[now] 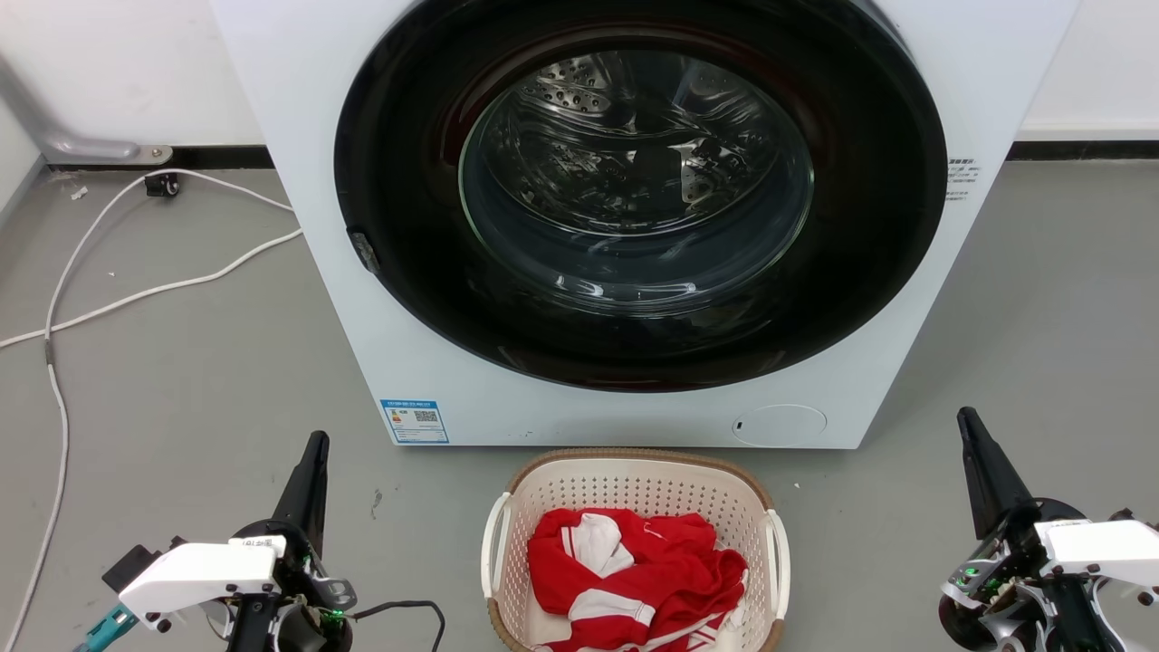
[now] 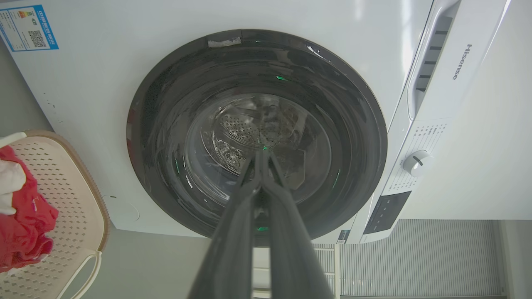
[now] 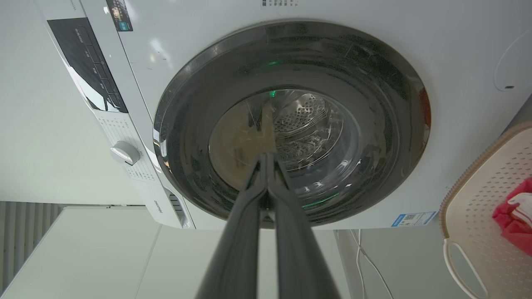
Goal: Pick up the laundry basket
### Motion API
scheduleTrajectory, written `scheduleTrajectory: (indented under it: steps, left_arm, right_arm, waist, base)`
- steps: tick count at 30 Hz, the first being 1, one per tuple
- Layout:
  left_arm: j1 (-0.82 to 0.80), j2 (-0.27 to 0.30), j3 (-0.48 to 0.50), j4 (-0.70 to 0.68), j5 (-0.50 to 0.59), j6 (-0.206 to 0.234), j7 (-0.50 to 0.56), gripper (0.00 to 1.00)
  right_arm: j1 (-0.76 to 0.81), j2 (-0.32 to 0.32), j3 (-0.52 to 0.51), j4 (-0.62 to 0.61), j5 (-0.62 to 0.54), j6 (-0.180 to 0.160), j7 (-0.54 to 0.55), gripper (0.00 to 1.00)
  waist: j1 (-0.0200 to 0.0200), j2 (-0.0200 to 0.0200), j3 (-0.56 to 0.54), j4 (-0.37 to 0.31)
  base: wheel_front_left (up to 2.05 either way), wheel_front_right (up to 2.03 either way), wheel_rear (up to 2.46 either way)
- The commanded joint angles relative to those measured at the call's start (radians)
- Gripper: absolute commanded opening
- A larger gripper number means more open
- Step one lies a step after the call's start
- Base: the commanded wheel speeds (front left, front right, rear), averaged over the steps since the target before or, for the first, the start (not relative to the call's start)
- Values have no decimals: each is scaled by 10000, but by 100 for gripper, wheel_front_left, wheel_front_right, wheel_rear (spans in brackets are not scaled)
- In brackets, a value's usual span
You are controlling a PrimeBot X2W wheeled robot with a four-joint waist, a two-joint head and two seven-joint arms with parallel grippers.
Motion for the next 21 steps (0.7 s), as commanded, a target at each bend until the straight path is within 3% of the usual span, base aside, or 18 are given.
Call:
scheduleTrajectory:
  steps: [1, 21]
  left_arm:
    - [-79, -4, 29, 9, 62, -32, 40, 0]
    - [-83, -28, 63, 9, 70, -31, 77, 0]
  right_arm:
    - [-125, 40, -14, 15, -48, 0, 37, 0]
    - [-128, 55, -35, 15, -76, 0, 44, 0]
  waist:
    - [0, 0, 0, 0]
    - [0, 0, 0, 0]
  base:
    - [0, 0, 0]
    - [0, 0, 0]
